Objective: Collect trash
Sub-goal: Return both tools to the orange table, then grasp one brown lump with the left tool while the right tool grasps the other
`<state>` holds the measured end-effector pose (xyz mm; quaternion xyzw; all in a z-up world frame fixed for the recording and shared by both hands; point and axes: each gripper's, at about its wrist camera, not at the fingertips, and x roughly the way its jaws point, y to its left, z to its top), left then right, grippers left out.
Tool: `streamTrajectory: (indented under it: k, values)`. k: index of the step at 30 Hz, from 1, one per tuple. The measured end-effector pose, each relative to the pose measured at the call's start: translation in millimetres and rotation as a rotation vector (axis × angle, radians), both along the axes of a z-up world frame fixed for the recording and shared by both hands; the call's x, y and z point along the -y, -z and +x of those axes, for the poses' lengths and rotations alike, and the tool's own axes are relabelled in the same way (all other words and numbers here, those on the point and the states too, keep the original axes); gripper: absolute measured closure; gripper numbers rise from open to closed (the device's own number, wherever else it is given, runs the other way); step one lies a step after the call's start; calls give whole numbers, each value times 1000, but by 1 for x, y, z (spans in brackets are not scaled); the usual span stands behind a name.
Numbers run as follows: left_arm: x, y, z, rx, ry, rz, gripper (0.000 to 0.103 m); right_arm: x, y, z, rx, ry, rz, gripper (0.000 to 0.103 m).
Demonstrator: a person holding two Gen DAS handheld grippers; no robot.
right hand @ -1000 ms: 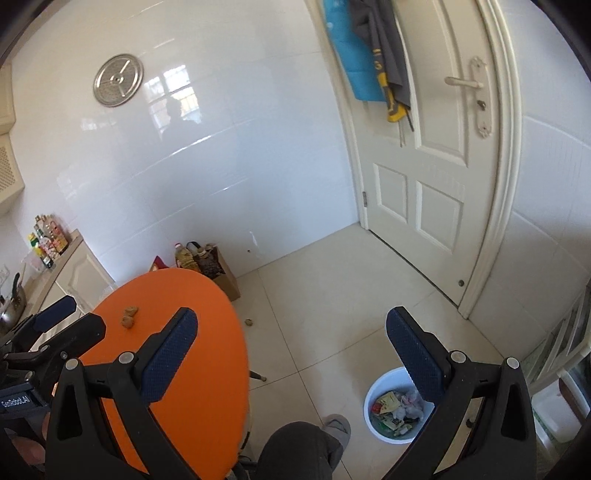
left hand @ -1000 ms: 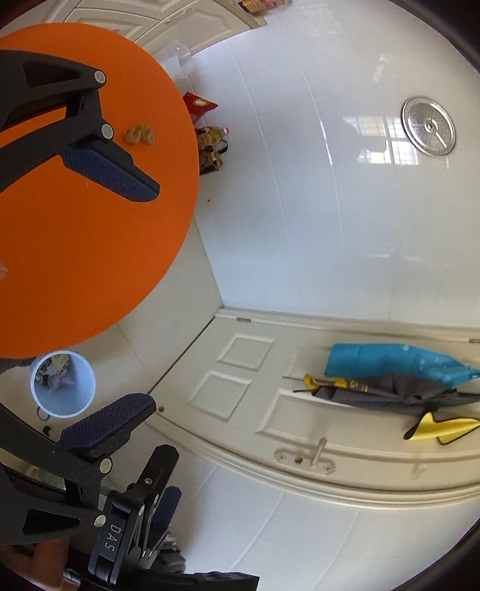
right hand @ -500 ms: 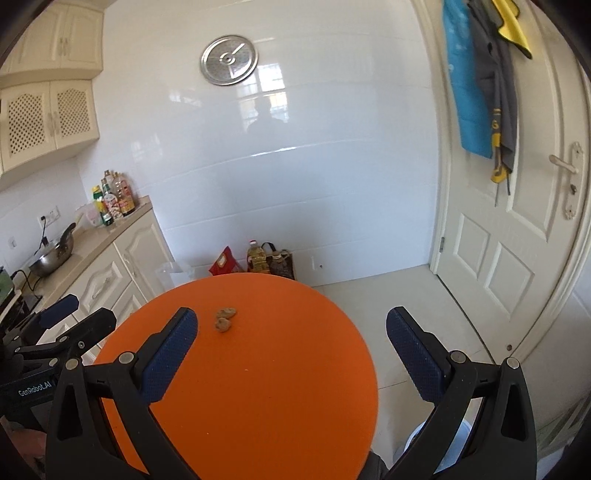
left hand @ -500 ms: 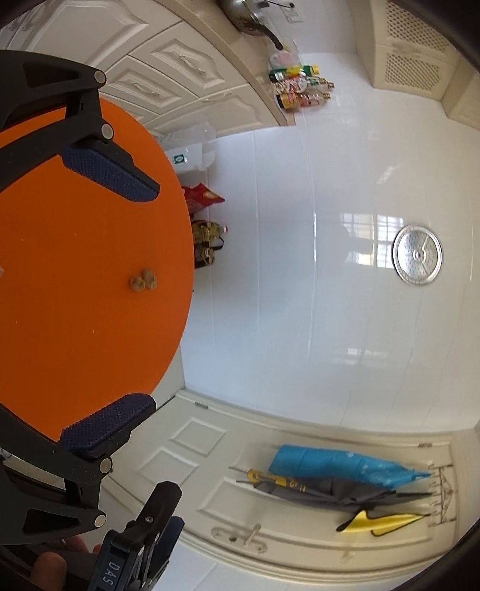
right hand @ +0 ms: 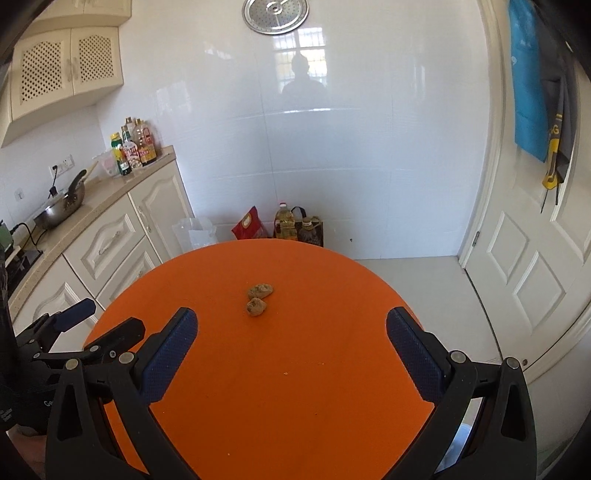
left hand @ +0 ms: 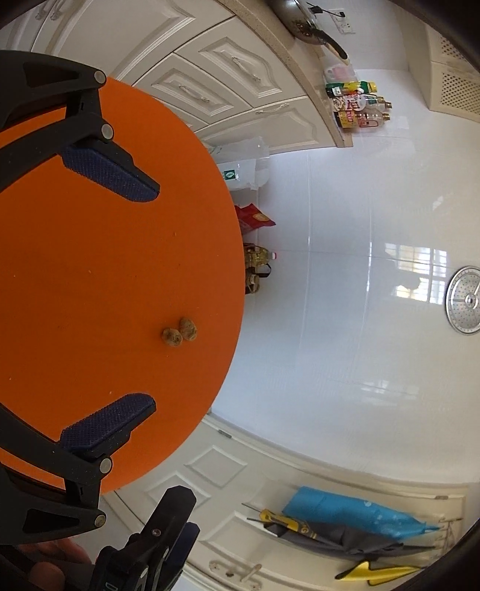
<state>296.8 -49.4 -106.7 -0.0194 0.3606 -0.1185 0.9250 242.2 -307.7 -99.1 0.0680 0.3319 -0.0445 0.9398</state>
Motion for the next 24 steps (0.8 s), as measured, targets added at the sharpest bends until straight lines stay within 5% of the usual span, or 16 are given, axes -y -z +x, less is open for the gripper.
streamTrajectory:
  k: [16, 21, 24]
  values:
    - [118, 82, 213, -204, 34, 89, 3, 58, 75, 76, -139, 26, 105, 0]
    - [133, 103, 258, -242, 47, 84, 22, 60, 90, 88, -161, 24, 128, 0]
    - [143, 104, 277, -221, 72, 102, 47, 57, 95, 93, -167, 18, 133, 0]
